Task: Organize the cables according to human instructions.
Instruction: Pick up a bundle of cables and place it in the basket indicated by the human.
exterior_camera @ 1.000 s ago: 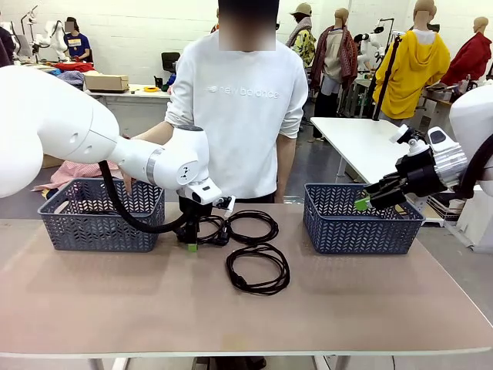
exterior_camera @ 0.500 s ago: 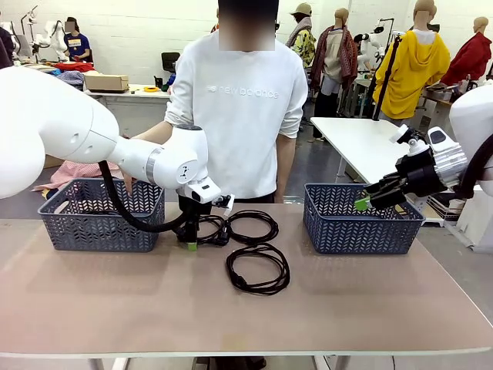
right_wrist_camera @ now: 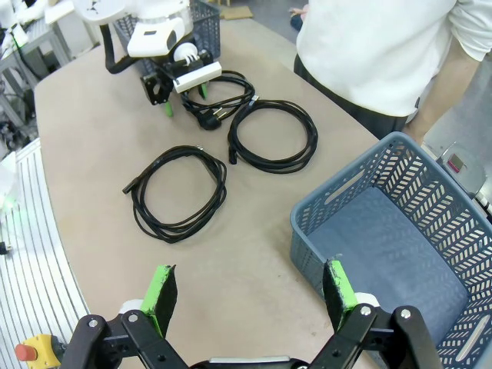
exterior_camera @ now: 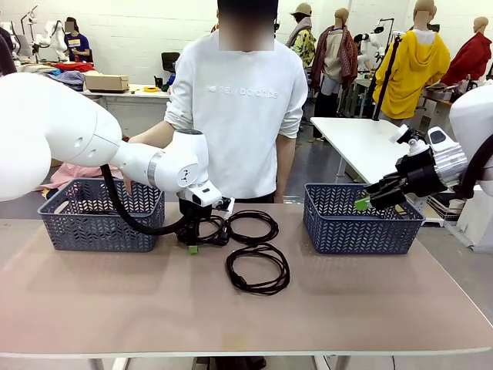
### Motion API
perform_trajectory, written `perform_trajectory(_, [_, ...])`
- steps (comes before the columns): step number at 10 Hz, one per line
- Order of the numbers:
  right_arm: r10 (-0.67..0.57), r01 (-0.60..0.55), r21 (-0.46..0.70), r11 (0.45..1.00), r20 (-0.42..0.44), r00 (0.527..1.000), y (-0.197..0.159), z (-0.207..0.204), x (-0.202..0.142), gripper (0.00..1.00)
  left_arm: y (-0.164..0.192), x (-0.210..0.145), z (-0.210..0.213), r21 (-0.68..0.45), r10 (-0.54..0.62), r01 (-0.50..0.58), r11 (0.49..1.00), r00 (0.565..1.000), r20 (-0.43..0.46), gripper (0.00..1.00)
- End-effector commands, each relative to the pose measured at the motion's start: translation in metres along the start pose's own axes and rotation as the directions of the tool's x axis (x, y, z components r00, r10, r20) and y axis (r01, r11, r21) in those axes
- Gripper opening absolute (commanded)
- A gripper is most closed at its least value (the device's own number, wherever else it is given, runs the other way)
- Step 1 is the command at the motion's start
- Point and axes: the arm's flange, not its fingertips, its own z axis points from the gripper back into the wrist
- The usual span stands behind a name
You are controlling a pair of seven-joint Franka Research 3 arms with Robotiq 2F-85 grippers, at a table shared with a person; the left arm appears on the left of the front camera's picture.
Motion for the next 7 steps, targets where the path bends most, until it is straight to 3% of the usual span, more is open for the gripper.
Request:
perform_trajectory(1, [0.018,-0.018,0.004,1.0,0.035,0.999,-0.0036,-0.0032,0.0006,1.0,0.0031,-0.0004,0.0047,0.003,0.009,-0.009,1.0,1.0,0.005,0.61])
perform_trajectory(2, [0.018,-0.018,0.004,1.0,0.035,0.999,-0.0036,-0.0032,0.0006,1.0,0.0031,-0.0009,0.0055,-0.001,0.009,-0.009,1.0,1.0,0.012,0.75])
perform_trajectory(3, [0.018,-0.018,0.004,1.0,0.035,0.999,-0.0036,-0.0032,0.0006,1.0,0.0033,-0.0007,0.0063,-0.003,0.007,-0.007,1.0,1.0,0.014,0.42])
perform_trajectory(4, [0.018,-0.018,0.004,1.0,0.035,0.999,-0.0036,-0.0032,0.0006,1.0,0.003,-0.0008,0.0065,-0.006,0.007,-0.007,1.0,1.0,0.014,0.56])
perform_trajectory(5, [0.018,-0.018,0.004,1.0,0.035,0.999,-0.0036,-0.0032,0.0006,1.0,0.0029,-0.0012,0.0073,-0.008,0.003,-0.003,1.0,1.0,0.015,0.23])
perform_trajectory(6, [0.018,-0.018,0.004,1.0,0.035,0.999,-0.0036,-0.0032,0.0006,1.0,0.0029,-0.0016,0.0086,-0.009,-0.002,0.002,1.0,1.0,0.017,0.37])
perform_trajectory(7, [0.018,-0.018,0.004,1.0,0.035,0.999,-0.0036,-0.0032,0.0006,1.0,0.0026,-0.0017,0.0112,-0.009,-0.008,0.008,1.0,1.0,0.017,0.04])
